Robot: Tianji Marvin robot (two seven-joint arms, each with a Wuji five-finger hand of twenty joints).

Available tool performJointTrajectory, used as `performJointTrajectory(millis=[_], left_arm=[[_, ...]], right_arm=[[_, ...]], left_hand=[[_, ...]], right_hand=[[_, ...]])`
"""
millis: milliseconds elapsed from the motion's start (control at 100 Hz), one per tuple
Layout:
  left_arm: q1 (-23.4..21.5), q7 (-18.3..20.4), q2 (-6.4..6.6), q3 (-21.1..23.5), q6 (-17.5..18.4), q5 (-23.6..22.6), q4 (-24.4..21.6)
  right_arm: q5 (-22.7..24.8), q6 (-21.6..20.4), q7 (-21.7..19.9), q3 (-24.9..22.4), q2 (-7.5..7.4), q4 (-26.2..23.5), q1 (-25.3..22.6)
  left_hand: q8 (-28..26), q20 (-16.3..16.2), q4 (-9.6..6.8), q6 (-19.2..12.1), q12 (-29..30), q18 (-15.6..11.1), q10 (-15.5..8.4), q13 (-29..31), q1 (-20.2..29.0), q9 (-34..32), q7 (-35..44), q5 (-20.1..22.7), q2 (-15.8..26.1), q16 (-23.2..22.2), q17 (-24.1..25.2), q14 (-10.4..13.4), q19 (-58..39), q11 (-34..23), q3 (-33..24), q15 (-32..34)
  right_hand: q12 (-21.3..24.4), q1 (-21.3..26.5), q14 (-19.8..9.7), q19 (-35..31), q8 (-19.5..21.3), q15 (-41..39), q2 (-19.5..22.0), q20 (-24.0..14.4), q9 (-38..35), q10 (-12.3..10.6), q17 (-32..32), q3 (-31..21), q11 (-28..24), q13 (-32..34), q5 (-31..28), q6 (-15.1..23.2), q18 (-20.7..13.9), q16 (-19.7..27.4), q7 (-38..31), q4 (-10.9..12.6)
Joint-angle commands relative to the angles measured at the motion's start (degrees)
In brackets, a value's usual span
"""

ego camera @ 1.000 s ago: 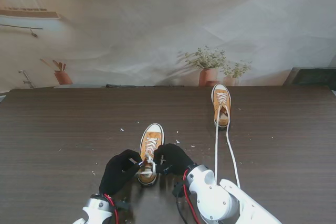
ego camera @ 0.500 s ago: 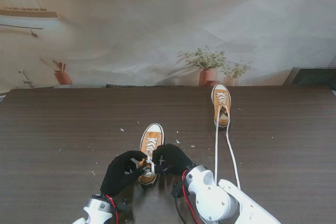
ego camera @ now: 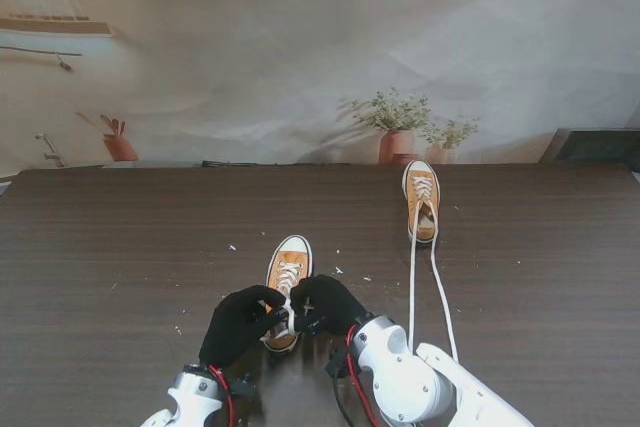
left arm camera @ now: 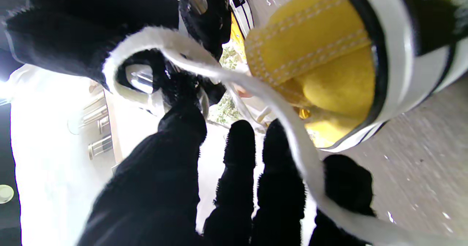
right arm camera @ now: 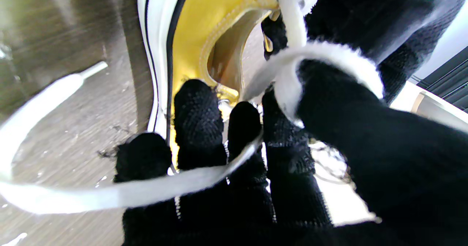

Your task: Tie the shoelaces into a bow on the shoes

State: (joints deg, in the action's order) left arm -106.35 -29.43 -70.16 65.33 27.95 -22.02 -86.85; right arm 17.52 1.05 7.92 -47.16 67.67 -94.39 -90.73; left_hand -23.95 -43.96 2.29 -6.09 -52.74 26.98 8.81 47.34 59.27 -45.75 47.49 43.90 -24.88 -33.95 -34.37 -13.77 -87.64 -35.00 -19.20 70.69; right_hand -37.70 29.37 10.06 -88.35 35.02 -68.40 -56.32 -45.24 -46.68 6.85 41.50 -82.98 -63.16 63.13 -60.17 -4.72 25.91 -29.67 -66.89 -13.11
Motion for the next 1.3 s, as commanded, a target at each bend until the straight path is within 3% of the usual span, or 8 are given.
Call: performJointTrajectory(millis=[0, 160, 490, 800, 850, 900, 1120, 1290], left_arm=[[-0.8, 0.5, -0.19, 0.3, -0.4, -0.4, -0.7], [-2.1, -0.1, -0.02, 2.2, -1.2, -1.5, -1.7], [-2.9, 0.5, 0.13, 4.5, -3.1, -1.2, -2.2], [-2.8, 0.9, 0.11, 6.1, -5.2, -0.4, -1.2], [-2.8, 0.6, 0.02, 6.4, -5.5, -0.2, -1.0], [-2.8, 0.5, 0.01, 6.7, -6.0, -0.2, -1.0], [-3.2, 0.8, -0.01, 8.0, -8.0, 0.5, -1.2], [-3.5, 0.1, -0.19, 8.9, -8.7, 0.6, -1.2]], right_arm=[[0.3, 0.1, -0.7, 0.0, -0.10, -0.2, -0.2], [1.2, 1.1, 0.0, -0.4, 0.04, 0.0, 0.1], [3.0, 3.6, 1.7, -0.7, 0.41, 0.2, 0.6], [4.1, 5.5, 4.4, -0.8, 1.15, 2.3, 1.1], [4.2, 5.8, 4.9, -0.8, 1.30, 2.7, 1.1], [4.4, 6.0, 5.5, -0.9, 1.45, 3.0, 1.2], [4.7, 7.2, 5.6, -1.4, 1.45, 3.2, 1.0], [5.3, 7.7, 5.7, -1.8, 1.33, 2.9, 0.7]], left_hand=[[1.2, -0.2, -0.70, -0.1, -1.1, 2.0, -0.8, 1.6, 1.9, -1.1, 1.3, 3.5, 0.7, -0.1, -0.5, -0.5, -1.7, 1.1, 1.6, 1.6], [5.1, -0.4, 0.11, 0.6, 0.3, 1.6, -1.0, 1.5, 2.0, -1.9, -0.9, 6.8, -0.4, 0.1, -0.2, 0.0, -1.4, 2.2, 1.7, 1.3], [5.7, -0.4, -0.02, 1.9, 0.4, 1.6, -1.1, 1.2, 2.5, -2.4, -1.3, 7.6, -0.7, 0.2, 0.3, 0.0, -1.0, 3.0, 1.7, 1.0], [6.0, -0.4, -0.12, 2.5, 0.3, 1.7, -0.8, 1.4, 2.9, -2.7, -1.5, 7.8, -0.7, 0.2, 0.3, -0.2, -0.9, 3.1, 1.6, 1.1], [5.9, -0.4, -0.15, 3.0, 0.3, 1.8, 0.6, 1.5, 3.0, -2.4, -1.4, 7.9, -0.7, 0.2, 0.3, -0.2, -1.0, 3.1, 1.5, 1.1], [4.9, -0.5, 0.00, 2.6, 0.2, 1.9, -0.5, 1.4, 3.1, -2.1, -1.0, 7.2, -0.1, 0.1, 0.3, -0.1, -0.9, 2.9, 1.6, 1.1], [-0.9, -0.5, 0.09, 3.3, -0.4, 1.4, 0.5, 0.8, 4.0, -0.8, 1.2, 4.3, 1.7, 0.0, 0.4, 0.2, -0.8, 2.7, 2.6, 1.0], [-1.3, -0.5, -0.06, 4.4, -0.4, 1.8, 0.6, 1.0, 4.3, -1.2, 0.7, 4.7, 1.5, 0.0, 0.4, -0.1, -0.8, 2.6, 2.8, 1.1]], right_hand=[[0.5, 0.4, 0.4, -0.5, 1.0, 0.6, 0.7, 0.2, 1.5, -1.4, 0.1, -4.3, 0.3, -0.9, -0.1, 4.1, -0.2, 0.4, -0.4, -0.4], [0.4, 0.1, 0.2, -0.5, 0.9, 0.6, 0.7, 0.2, 1.6, -1.4, 0.1, -4.1, 0.3, -0.9, -0.1, 5.0, -0.2, 0.4, -0.3, -0.3], [0.4, 0.9, 0.1, -0.3, -0.8, 0.8, 0.7, 0.4, 1.7, -1.2, -0.3, -3.2, 0.4, -1.4, -1.5, 7.4, -0.6, 0.4, 1.4, 0.0], [0.8, 2.5, 0.7, 0.1, -5.8, 1.0, -0.6, 0.6, 0.2, -1.1, -0.6, -2.2, 1.6, -1.2, -4.5, 9.1, -0.6, 0.5, 2.3, -0.3], [0.7, 2.3, 0.7, 0.3, -5.9, 1.1, 0.9, 0.6, 0.5, -1.0, -0.9, -1.7, 1.7, -1.4, -4.0, 8.8, -0.5, 0.5, 2.2, -0.2], [0.7, 2.4, 0.7, 0.4, -5.8, 1.2, 1.4, 0.6, 0.6, -1.1, -1.0, -1.2, 1.8, -1.5, -3.3, 8.1, -0.3, 0.5, 2.3, -0.3], [1.1, 3.3, 0.6, 0.6, -5.3, 1.4, 3.4, 0.6, 1.3, -1.0, -1.6, 0.5, 1.7, -2.0, -2.2, 6.4, -0.4, 0.5, 2.6, -1.1], [1.3, 3.4, 0.6, 0.5, -5.1, 1.4, 3.6, 0.4, 1.3, -0.8, -1.8, 0.8, 1.6, -2.1, -2.2, 6.4, -0.3, 0.4, 2.7, -1.1]])
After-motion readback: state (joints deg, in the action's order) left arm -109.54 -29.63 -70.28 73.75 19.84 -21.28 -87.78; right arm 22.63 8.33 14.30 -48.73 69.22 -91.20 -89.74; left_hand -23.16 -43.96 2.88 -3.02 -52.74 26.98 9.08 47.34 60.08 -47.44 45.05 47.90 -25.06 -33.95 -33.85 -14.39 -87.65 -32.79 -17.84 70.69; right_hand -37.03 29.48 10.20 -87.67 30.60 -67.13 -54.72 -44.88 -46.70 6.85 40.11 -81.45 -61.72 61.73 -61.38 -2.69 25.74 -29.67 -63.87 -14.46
